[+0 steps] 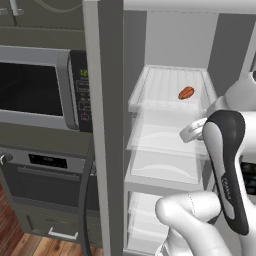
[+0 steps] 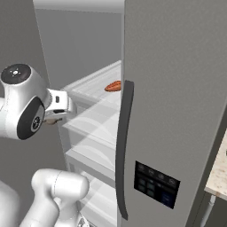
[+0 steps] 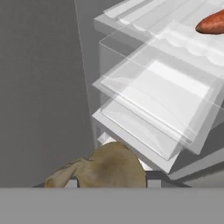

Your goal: Retrieve the bottle and the shaker from the cabinet and place them next to the mixing bowl on the counter. Then add garlic from the fridge to the mixing bowl.

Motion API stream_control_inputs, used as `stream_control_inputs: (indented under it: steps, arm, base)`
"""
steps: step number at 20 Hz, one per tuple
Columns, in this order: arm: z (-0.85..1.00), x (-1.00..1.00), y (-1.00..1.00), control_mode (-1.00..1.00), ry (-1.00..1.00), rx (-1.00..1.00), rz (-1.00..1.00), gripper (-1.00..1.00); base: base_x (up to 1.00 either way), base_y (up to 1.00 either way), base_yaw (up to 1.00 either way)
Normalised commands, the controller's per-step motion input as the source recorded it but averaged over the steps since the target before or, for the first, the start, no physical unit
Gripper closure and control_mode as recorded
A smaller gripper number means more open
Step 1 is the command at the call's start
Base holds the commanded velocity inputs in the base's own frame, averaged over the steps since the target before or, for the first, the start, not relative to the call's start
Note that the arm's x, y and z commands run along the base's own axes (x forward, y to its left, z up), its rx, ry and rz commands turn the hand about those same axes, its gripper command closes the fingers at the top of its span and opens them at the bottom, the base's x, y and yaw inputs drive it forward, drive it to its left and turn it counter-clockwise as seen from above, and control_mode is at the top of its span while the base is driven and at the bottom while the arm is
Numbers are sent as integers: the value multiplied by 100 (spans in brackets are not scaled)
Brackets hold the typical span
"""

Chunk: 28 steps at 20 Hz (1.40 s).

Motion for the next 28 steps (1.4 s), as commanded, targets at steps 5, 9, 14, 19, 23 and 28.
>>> stream_control_inputs:
  steps: [5, 9, 14, 19, 23, 28]
  arm:
    - [0, -30, 0, -100, -1, 1, 0, 100]
    - [0, 0, 0, -100, 0, 0, 0, 100]
    - [0, 0, 0, -100, 0, 0, 0, 100]
    - [0, -3, 0, 100, 0, 0, 0, 100]
    - [0, 0, 0, 100, 0, 0, 0, 100]
    - [0, 0, 0, 100, 0, 0, 0, 100]
  base:
    - [0, 0, 0]
    - [0, 0, 0]
    - [0, 0, 0]
    - [-41, -4, -1]
    - [-100, -24, -6]
    - [-100, -24, -6]
